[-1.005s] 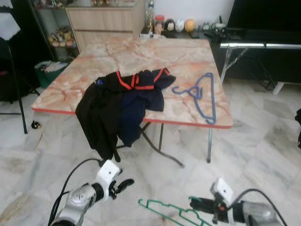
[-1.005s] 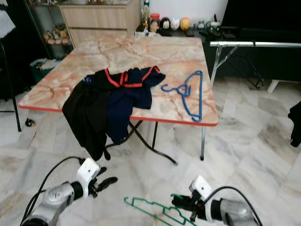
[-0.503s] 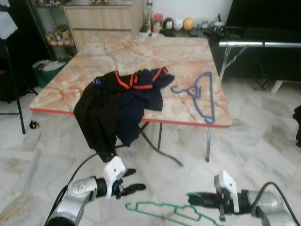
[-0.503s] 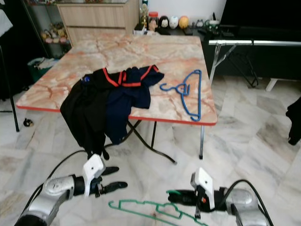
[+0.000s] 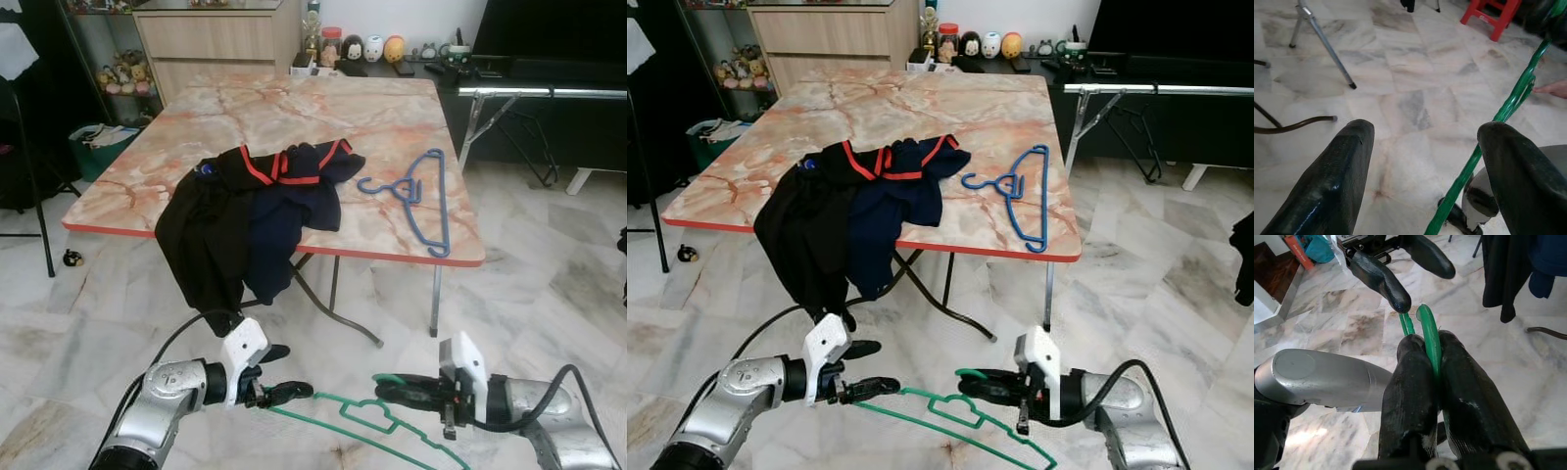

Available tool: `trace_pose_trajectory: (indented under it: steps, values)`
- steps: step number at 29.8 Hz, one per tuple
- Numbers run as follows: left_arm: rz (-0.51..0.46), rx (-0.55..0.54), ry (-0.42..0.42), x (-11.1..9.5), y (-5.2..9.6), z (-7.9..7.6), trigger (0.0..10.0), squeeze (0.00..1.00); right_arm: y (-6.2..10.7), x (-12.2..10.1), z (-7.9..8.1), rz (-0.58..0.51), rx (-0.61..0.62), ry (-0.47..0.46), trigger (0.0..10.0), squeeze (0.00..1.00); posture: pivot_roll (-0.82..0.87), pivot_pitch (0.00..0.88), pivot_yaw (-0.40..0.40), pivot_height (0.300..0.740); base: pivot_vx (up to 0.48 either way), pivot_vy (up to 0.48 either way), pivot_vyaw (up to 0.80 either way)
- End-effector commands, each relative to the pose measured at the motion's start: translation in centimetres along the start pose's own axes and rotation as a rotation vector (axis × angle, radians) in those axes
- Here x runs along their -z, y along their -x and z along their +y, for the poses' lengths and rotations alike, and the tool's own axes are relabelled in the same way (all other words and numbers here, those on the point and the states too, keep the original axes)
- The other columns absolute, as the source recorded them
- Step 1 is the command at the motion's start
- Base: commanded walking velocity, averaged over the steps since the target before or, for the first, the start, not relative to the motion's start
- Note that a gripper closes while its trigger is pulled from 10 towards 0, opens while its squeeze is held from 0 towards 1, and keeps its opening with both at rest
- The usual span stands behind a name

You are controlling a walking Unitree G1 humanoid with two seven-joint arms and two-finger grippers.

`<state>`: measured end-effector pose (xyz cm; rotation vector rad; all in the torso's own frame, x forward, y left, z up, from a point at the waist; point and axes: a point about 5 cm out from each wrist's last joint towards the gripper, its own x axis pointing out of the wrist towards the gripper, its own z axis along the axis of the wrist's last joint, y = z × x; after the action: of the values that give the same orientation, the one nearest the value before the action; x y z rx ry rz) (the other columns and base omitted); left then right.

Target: Hang hanger

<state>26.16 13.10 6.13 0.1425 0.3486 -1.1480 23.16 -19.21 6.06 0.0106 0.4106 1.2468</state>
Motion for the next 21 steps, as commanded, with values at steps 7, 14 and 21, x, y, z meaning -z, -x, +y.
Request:
trace_pose_trajectory:
  steps: [7,14,21]
  values:
    - [0.042,0.099,0.032,-0.1,0.6,-0.8,10.0,0.0,-0.4,-0.6,0.2,0.004,-0.011,0.012,10.0,0.0,0.07,0.013,0.004,0.74,0.0,0.0,0.0]
    - [0.067,0.1,0.036,0.1,0.7,-1.0,10.0,0.0,-1.0,-2.0,0.0,-0.059,-0.016,0.034,10.0,0.0,0.07,0.017,0.005,0.74,0.0,0.0,0.0]
    - [0.048,0.065,0.047,-0.2,0.2,-0.9,10.0,0.0,-1.3,-3.1,0.3,-0.09,-0.045,0.054,10.0,0.0,0.07,0.017,0.005,0.74,0.0,0.0,0.0]
